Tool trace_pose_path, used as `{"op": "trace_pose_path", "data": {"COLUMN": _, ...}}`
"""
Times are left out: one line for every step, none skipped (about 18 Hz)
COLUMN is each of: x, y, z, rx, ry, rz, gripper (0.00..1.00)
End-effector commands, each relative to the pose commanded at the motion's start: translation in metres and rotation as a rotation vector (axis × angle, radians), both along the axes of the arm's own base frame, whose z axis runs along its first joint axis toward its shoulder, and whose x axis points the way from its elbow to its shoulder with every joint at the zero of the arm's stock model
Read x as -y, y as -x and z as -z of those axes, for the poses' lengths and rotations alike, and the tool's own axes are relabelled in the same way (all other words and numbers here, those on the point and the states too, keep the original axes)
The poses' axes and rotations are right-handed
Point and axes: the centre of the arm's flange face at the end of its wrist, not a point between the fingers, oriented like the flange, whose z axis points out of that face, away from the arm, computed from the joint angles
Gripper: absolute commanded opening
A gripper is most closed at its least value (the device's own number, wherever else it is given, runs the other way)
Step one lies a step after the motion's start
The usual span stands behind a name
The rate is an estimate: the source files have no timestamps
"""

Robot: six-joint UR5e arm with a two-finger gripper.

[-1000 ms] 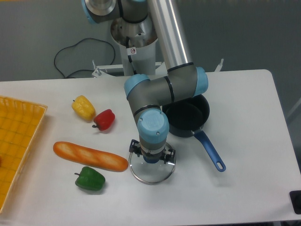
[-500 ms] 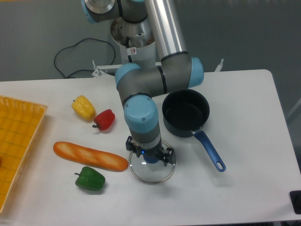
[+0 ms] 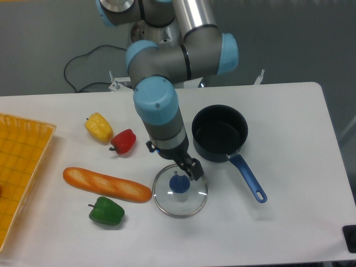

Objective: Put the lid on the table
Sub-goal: 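Raise the gripper away from the lid knob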

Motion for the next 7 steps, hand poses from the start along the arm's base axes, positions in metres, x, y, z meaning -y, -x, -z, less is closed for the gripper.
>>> {"op": "trace_pose_path", "data": {"x": -0.002, "y": -0.0044, "z": 0.0017, "rx": -0.001, "ry": 0.001, "rz": 0.008, "gripper": 1.0}}
{"op": "trace_pose_path", "data": {"x": -0.002, "y": -0.0073, "z": 0.0042, "rx": 0.003, "ry": 0.001, "rz": 0.011, "gripper": 1.0}}
{"op": "trace_pose_path", "data": {"x": -0.0014, "y": -0.008, "z": 0.0052, "rx": 0.004, "ry": 0.0, "rz": 0.009, "gripper": 1.0}}
{"op": "trace_pose_path", "data": {"x": -0.0014, "y": -0.008, "z": 0.0052, "rx": 0.004, "ry": 0.0, "rz": 0.009, "gripper": 1.0}}
{"op": "trace_pose_path", "data": {"x": -0.001, "y": -0.0065, "z": 0.0045, "rx": 0.007, "ry": -0.004, "rz": 0.007, "gripper": 1.0}}
{"op": "trace_pose_path", "data": {"x": -0.0009, "y": -0.0069, "z": 0.0053, "rx": 0.01, "ry": -0.005, "rz": 0.005, "gripper": 1.0}}
{"op": "trace_pose_path", "data": {"x": -0.0007, "y": -0.0071, "z": 0.0044, "rx": 0.009, "ry": -0.006, "rz": 0.005, "gripper": 1.0}}
